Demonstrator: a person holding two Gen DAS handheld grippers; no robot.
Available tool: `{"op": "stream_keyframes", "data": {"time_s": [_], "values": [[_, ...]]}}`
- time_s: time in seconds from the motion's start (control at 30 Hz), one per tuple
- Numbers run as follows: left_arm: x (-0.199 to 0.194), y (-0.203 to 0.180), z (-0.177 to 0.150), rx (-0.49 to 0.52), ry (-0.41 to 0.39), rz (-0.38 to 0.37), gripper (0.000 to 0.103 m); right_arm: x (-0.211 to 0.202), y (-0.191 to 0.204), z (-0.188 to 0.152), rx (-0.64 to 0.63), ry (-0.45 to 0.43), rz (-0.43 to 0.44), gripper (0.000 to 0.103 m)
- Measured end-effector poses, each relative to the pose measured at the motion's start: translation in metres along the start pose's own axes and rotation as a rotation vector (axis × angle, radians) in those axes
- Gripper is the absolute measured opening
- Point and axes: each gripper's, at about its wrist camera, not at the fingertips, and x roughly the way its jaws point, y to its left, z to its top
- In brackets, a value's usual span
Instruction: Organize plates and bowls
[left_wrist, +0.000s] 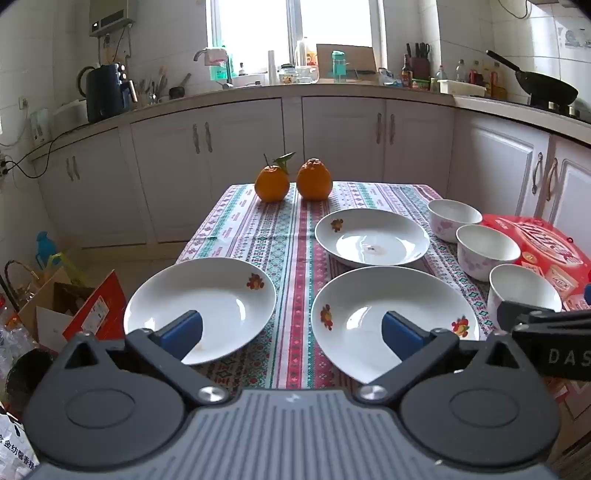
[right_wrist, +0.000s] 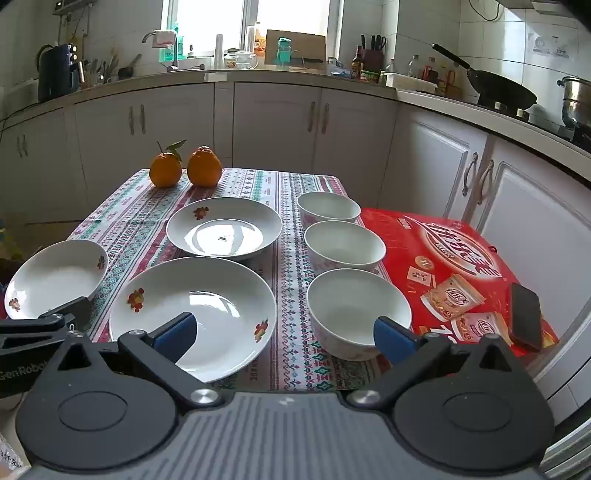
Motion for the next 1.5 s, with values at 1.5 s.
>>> {"op": "stream_keyframes", "data": {"time_s": [1.5], "values": [[-0.0057,0.0024,0.0021,-0.01,0.0,-0.01,0.102,-0.0044,0.0011,0.0016,-0.009,-0.02,-0.009,0.103]]}}
